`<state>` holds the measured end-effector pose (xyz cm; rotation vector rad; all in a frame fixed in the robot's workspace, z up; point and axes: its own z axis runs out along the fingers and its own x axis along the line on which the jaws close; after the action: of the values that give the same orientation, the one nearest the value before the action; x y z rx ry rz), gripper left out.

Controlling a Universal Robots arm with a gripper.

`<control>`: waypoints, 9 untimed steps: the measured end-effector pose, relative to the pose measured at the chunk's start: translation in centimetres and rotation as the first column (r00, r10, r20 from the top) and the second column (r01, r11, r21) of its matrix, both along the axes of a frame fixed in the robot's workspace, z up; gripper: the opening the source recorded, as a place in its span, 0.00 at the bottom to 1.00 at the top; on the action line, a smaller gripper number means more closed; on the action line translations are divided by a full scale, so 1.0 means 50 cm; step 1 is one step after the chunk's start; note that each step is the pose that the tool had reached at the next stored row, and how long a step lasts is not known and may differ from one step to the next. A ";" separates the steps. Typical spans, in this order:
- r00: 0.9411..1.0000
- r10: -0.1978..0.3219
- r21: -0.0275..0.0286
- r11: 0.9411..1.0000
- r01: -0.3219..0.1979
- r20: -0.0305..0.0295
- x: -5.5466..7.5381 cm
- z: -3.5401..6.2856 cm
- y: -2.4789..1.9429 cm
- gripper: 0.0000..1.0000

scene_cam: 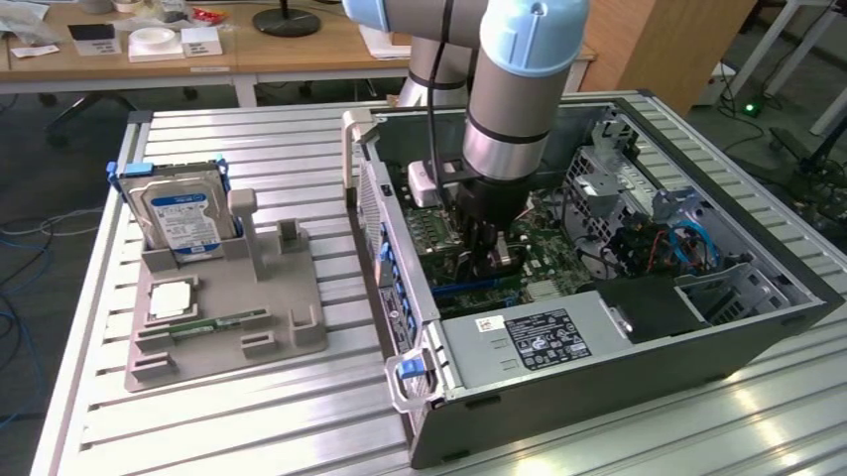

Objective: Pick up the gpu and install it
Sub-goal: 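Insert the gpu into the slot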

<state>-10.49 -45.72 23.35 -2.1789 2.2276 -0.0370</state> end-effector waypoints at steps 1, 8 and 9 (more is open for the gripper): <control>1.000 0.000 0.000 1.000 0.000 0.000 0.000 0.000 0.0000 0.27; 1.000 0.001 0.000 1.000 -0.001 0.000 0.000 -0.003 0.0000 0.27; 1.000 0.001 0.000 1.000 -0.001 0.000 0.000 -0.004 0.0000 0.27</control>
<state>-10.49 -45.72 23.18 -2.1801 2.2265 -0.0370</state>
